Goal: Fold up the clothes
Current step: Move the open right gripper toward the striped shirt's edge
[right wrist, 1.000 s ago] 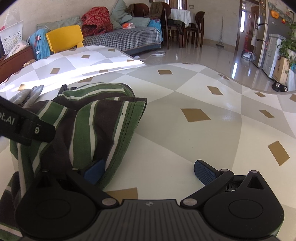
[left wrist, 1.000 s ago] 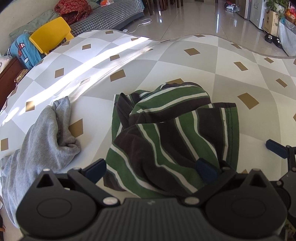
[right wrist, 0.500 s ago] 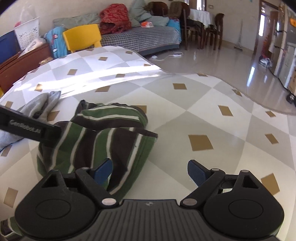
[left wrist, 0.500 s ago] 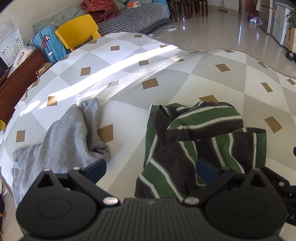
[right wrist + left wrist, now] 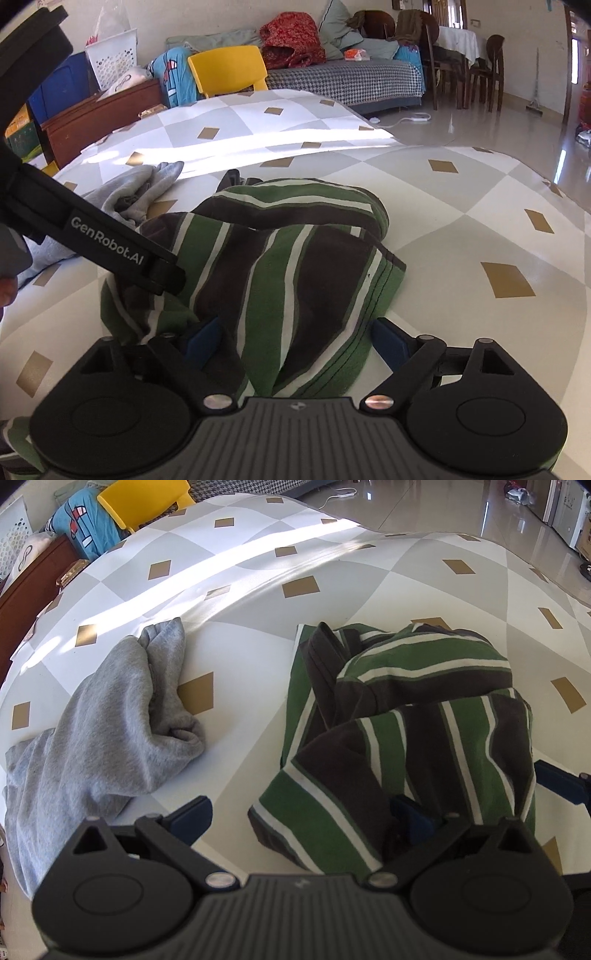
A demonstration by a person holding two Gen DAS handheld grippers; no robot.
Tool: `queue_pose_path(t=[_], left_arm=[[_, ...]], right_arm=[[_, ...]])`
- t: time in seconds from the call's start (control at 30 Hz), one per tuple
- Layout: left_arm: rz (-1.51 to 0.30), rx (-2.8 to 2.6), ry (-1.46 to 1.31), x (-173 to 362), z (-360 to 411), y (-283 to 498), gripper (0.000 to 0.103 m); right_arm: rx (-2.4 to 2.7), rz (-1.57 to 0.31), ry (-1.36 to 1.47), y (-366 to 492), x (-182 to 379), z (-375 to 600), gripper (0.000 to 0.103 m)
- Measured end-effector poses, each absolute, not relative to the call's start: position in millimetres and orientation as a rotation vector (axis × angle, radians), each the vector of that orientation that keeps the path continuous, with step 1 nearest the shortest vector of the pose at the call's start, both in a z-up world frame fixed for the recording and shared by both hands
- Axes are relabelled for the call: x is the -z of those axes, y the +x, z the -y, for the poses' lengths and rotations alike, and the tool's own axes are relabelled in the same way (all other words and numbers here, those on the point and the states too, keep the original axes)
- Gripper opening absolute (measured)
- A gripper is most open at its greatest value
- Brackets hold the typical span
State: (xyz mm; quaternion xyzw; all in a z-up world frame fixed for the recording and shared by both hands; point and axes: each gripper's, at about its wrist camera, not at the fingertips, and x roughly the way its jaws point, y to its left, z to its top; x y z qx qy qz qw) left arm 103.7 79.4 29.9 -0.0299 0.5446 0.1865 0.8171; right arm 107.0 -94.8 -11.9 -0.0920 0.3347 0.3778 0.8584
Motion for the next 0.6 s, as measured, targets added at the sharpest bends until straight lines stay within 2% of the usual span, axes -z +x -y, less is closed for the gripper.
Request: queue_pose_path(t=[0.2,0.6], left_arm=[[-1.150,-0.385,-0.046,-22,-68,115,0.103],[-1.139,-0.398,-0.031,-24,-63,114,0.103]], right_arm=[[-0.840,-0.661,-0.184,114,18,95,0.102],[-0.847,-0.665,-0.173,113,18,95,0.103]])
